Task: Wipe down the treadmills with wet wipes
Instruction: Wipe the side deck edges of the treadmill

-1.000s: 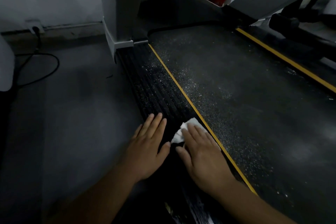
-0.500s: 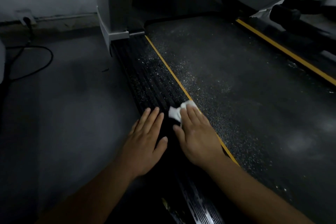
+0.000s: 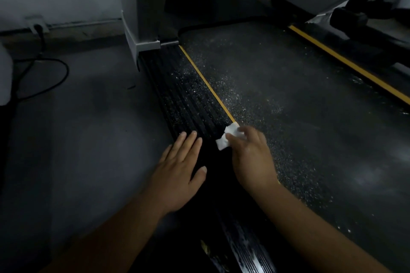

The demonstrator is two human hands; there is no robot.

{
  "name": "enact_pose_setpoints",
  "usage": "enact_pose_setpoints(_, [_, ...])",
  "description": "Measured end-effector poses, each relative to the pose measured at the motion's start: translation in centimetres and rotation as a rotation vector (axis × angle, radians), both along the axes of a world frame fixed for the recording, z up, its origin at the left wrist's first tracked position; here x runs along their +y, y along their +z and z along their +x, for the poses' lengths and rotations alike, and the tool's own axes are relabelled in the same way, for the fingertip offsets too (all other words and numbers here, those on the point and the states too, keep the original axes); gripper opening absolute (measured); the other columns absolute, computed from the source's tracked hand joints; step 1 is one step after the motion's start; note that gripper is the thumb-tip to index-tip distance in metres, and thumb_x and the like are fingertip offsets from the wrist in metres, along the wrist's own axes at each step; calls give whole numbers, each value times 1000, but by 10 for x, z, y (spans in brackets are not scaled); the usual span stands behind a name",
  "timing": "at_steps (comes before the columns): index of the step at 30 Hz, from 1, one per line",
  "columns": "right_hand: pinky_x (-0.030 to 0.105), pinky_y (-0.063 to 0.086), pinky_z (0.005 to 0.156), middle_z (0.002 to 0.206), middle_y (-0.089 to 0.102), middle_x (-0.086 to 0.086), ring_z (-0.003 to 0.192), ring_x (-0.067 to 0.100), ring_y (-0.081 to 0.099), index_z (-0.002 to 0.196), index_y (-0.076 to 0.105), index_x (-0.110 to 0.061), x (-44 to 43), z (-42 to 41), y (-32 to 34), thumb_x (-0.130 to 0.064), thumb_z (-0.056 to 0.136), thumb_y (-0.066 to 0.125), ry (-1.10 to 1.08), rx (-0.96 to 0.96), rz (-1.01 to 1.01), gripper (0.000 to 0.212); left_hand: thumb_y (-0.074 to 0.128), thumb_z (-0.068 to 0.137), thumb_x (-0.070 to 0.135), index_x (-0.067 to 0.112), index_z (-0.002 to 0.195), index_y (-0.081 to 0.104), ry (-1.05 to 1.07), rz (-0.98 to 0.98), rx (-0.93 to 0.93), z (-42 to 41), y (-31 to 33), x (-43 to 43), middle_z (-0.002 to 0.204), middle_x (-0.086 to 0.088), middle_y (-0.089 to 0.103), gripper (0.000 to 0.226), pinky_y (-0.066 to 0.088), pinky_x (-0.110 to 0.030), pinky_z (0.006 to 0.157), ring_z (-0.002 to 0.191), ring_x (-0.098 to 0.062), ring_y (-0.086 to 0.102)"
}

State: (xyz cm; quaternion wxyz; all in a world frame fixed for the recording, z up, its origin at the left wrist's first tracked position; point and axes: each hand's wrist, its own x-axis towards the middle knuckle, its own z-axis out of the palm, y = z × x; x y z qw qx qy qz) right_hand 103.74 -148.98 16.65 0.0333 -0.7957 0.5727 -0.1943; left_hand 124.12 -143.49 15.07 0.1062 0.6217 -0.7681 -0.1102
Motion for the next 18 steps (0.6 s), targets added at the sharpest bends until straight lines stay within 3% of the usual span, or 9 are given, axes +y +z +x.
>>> enact_pose_setpoints(3, [36, 57, 80, 116, 70, 10, 102, 32, 68, 110, 76, -10, 20, -11, 4, -8, 80, 47, 77, -109, -59, 42, 3, 90, 62, 26, 161, -4, 7, -21, 16, -2, -1, 0, 166, 13, -21, 80, -1, -36, 127, 148, -3, -31])
enact_pose_setpoints(6, [40, 58, 92, 126, 68, 10, 119, 26, 64, 116, 71, -11, 31, -16, 4, -20, 88, 37, 153, -75, -70, 45, 5, 92, 61, 26, 161, -4, 12, -27, 44, -4, -3, 1, 166, 14, -21, 78, -6, -31, 124, 148, -3, -30])
enact_pose_setpoints(9, [41, 29, 121, 152, 46, 16, 147, 29, 36, 144, 52, -7, 4, -3, -5, -41, 100, 31, 172, 55, 49, 59, 13, 95, 59, 22, 162, 8, 3, -59, 44, -3, -8, 1, 169, 9, -9, 77, 4, -37, 126, 152, -6, -20])
enact_pose_setpoints(11, [34, 10, 124, 161, 32, 16, 152, 30, 22, 152, 41, -6, -14, 11, -2, -54, 98, 21, 155, 83, 116, 74, 13, 94, 60, 22, 162, 9, 2, -45, 33, -1, -7, 0, 169, 9, -8, 78, 7, -40, 127, 153, -7, -20])
enact_pose_setpoints(12, [33, 8, 123, 161, 31, 16, 153, 30, 21, 152, 39, -6, -16, 13, 0, -56, 97, 19, 147, 85, 139, 78, 10, 93, 61, 23, 162, 6, 7, -36, 28, 0, -6, 0, 168, 10, -11, 79, 4, -39, 127, 151, -6, -23])
enact_pose_setpoints(18, [35, 26, 119, 155, 43, 13, 146, 25, 36, 146, 50, -6, 54, -30, 3, -52, 103, 34, 199, 98, 62, 65, 14, 94, 58, 22, 162, 9, 17, -56, 88, -5, -6, 2, 169, 10, -9, 77, 3, -36, 126, 152, -6, -22])
